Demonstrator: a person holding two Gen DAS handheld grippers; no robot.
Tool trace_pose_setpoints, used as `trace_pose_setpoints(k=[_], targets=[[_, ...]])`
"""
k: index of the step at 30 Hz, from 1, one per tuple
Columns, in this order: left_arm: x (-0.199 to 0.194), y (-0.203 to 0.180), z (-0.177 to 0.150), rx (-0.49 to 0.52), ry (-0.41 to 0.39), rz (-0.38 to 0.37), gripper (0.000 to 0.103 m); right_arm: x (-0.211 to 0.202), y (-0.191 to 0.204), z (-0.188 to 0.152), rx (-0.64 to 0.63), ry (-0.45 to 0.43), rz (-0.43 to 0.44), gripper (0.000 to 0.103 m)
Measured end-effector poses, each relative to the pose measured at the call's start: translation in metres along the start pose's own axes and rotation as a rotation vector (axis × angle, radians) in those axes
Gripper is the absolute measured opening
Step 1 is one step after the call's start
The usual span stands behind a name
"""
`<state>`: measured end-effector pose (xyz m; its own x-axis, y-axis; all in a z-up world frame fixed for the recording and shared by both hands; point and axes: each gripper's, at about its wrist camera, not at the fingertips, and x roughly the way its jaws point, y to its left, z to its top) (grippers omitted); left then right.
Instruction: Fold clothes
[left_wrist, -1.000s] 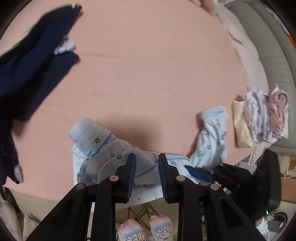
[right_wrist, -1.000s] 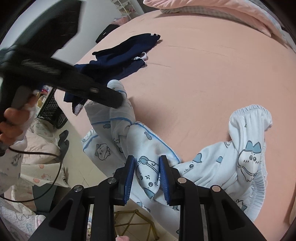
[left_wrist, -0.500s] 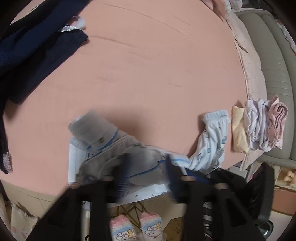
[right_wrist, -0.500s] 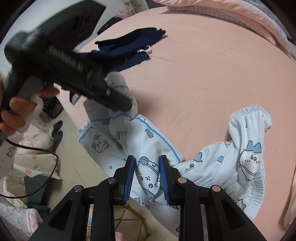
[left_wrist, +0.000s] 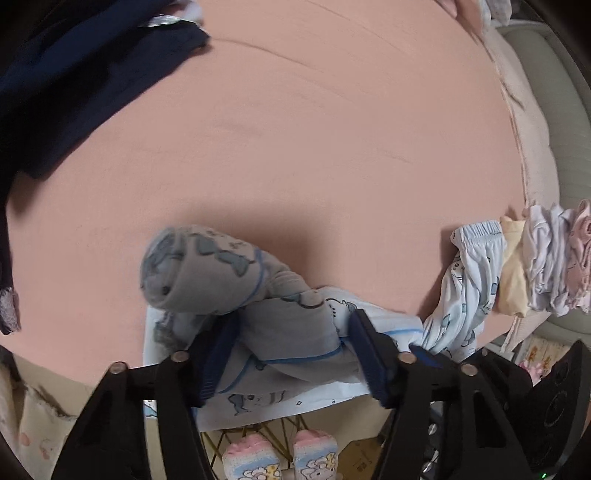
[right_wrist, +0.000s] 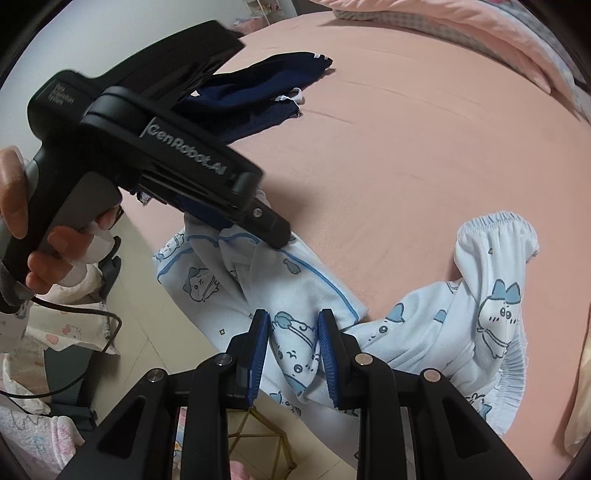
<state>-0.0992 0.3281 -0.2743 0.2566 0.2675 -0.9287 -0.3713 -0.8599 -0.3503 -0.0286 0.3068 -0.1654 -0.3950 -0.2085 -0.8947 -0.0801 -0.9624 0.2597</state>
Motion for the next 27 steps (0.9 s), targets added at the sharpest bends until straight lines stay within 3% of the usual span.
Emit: trace_pose_setpoints(k=[2, 4, 6, 7, 10, 16, 20, 23, 27], targets=[[0.001, 0.005, -0.003, -0.019, -0.005, -0.031, 0.052, -0.002, 0.003, 0.004, -0.008, 0.002, -0.017, 0.027], [0.003, 0.008, -0.006, -0.032, -0.008, -0.054, 0.050, -0.005, 0.005, 0.010, -0.016, 0.003, -0.033, 0.035], [0.005, 0.010, -0.008, -0.040, -0.011, -0.055, 0.045, -0.008, 0.005, 0.016, -0.020, 0.002, -0.046, 0.056], [0.007, 0.009, -0.009, -0.038, -0.010, -0.056, 0.044, -0.007, 0.005, 0.018, -0.016, 0.000, -0.059, 0.057], [0.012, 0.008, -0.012, -0.032, -0.011, -0.060, 0.044, -0.009, -0.005, 0.026, 0.023, 0.005, -0.066, 0.057], [0.022, 0.002, -0.015, -0.015, -0.011, -0.064, 0.044, 0.002, -0.040, 0.022, 0.232, 0.035, 0.113, 0.057], [0.027, -0.002, -0.017, -0.009, -0.014, -0.062, 0.044, 0.005, -0.049, 0.018, 0.297, 0.026, 0.167, 0.057], [0.030, -0.006, -0.018, -0.007, -0.013, -0.061, 0.044, 0.006, -0.048, 0.021, 0.302, 0.016, 0.180, 0.057], [0.032, -0.013, -0.020, 0.000, -0.002, -0.046, 0.045, 0.006, -0.031, 0.023, 0.191, 0.015, 0.154, 0.057]])
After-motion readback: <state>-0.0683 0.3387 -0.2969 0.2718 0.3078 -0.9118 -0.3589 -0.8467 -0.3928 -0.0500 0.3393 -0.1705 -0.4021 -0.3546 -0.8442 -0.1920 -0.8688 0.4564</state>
